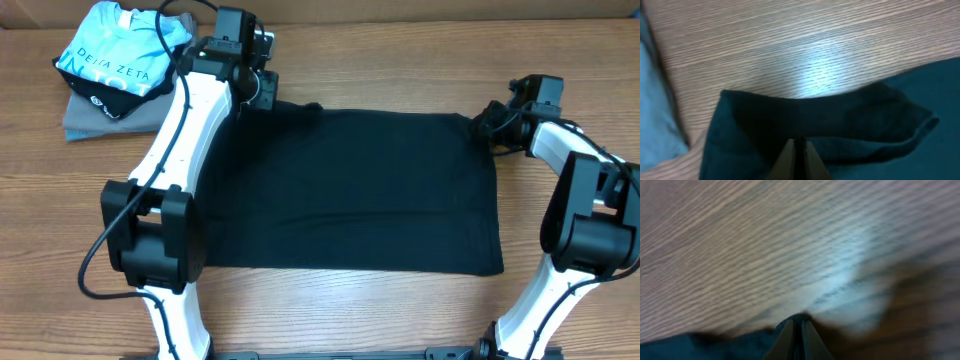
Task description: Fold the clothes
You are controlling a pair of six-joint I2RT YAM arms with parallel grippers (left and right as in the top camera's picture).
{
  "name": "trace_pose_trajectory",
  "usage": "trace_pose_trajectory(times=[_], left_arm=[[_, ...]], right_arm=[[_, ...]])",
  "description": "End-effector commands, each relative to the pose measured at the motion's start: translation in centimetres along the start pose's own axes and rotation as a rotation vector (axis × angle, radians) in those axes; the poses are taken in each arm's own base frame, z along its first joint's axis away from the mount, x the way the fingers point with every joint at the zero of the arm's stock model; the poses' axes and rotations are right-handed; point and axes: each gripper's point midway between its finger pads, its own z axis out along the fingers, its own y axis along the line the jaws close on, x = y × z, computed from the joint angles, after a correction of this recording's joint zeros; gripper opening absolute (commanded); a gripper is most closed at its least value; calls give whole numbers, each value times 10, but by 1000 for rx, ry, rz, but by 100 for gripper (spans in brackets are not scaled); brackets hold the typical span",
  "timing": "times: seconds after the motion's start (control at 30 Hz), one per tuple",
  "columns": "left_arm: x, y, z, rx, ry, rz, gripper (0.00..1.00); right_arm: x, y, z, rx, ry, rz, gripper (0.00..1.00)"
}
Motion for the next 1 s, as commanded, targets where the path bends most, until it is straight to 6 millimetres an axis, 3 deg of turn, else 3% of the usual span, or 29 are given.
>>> trace_pose_trajectory(times=[0.0,0.17,0.33,0.67,0.97], left_arm=[[-23,7,-51,-42,-110,-7,4],[-17,7,-78,-50,-110,-7,4],[13,18,-80,-115,10,-11,4],[67,20,-87,-129,228,-13,4],[111,23,-103,-158,419,-27,4]], right_arm=[[-30,9,-39,-14,-90,-8,5],[-41,20,-72,-24,-125,-14,5],[-34,24,-89,-18,-102,-6,4],[6,14,-95,30,58,46,4],[35,11,-111,61,171,83,4]])
